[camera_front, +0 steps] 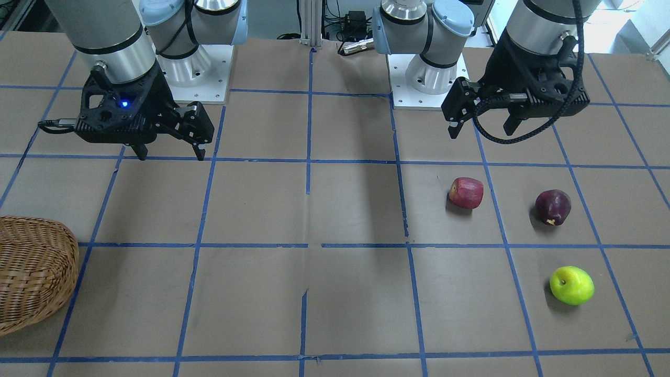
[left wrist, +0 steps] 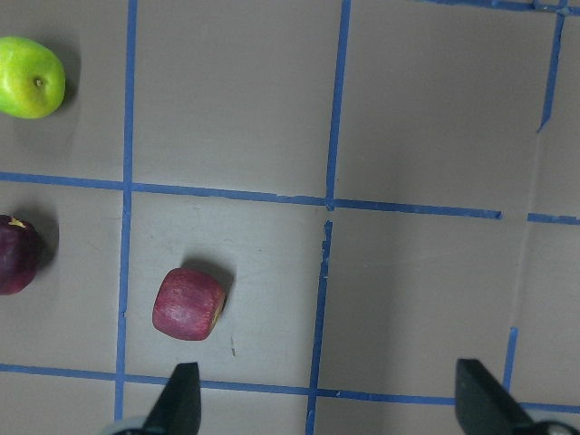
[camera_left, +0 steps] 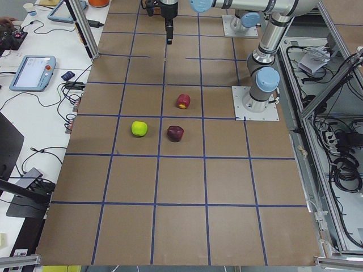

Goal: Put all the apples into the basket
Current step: 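Move the left gripper over the pinkish-red apple, then close the left gripper on the pinkish-red apple, then carry the pinkish-red apple to the table center and release it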

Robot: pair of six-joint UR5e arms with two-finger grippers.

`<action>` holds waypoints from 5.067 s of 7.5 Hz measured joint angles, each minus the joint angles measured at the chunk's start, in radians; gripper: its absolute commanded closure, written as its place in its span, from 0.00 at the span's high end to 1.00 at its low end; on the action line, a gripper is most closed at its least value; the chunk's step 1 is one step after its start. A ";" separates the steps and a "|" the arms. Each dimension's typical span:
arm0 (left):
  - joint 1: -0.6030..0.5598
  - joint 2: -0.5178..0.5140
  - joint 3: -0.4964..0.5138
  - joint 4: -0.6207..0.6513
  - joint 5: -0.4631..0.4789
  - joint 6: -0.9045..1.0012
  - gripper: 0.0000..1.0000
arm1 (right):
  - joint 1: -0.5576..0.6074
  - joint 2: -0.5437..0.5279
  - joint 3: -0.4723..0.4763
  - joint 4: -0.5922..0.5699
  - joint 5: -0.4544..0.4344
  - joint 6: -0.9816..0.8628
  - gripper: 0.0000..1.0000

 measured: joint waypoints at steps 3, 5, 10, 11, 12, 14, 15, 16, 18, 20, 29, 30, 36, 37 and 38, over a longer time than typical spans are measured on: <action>0.000 0.002 -0.006 -0.003 0.001 0.000 1.00 | 0.002 -0.001 0.000 0.004 -0.003 0.002 1.00; 0.003 0.005 -0.012 -0.028 0.007 0.001 1.00 | 0.001 -0.001 0.000 0.012 -0.003 0.003 1.00; 0.161 -0.016 -0.180 -0.060 0.154 0.209 1.00 | -0.001 0.000 0.000 0.015 0.000 -0.003 1.00; 0.196 -0.034 -0.258 0.025 0.140 0.282 1.00 | -0.001 0.000 0.000 0.015 0.000 -0.004 1.00; 0.218 -0.051 -0.349 0.136 0.116 0.334 1.00 | -0.001 0.000 0.000 0.014 0.000 -0.006 1.00; 0.231 -0.079 -0.491 0.355 0.095 0.424 1.00 | -0.001 0.000 0.000 0.014 0.001 -0.007 1.00; 0.232 -0.093 -0.527 0.406 0.093 0.468 1.00 | 0.000 0.000 0.000 0.014 0.001 -0.008 1.00; 0.233 -0.112 -0.559 0.465 0.091 0.490 1.00 | 0.000 0.000 0.000 0.013 0.001 -0.008 1.00; 0.233 -0.140 -0.619 0.575 0.090 0.492 1.00 | 0.000 0.000 0.000 0.011 0.002 -0.008 1.00; 0.234 -0.154 -0.647 0.607 0.094 0.439 0.71 | 0.000 0.000 0.000 0.009 0.002 -0.008 1.00; -0.031 -0.149 -0.543 0.697 -0.165 -0.056 0.17 | -0.001 0.000 0.000 0.011 0.003 -0.002 1.00; -0.123 -0.177 -0.535 0.784 -0.208 -0.176 0.17 | -0.001 0.000 0.000 0.011 0.003 -0.002 1.00; -0.405 -0.370 -0.439 1.030 -0.153 -0.422 1.00 | 0.000 0.000 0.001 0.014 0.003 -0.001 1.00; -0.412 -0.378 -0.431 1.030 -0.137 -0.419 1.00 | 0.001 0.000 0.001 0.013 0.003 0.000 1.00; -0.407 -0.367 -0.419 1.021 -0.110 -0.393 1.00 | 0.002 0.002 0.002 0.010 0.003 0.001 1.00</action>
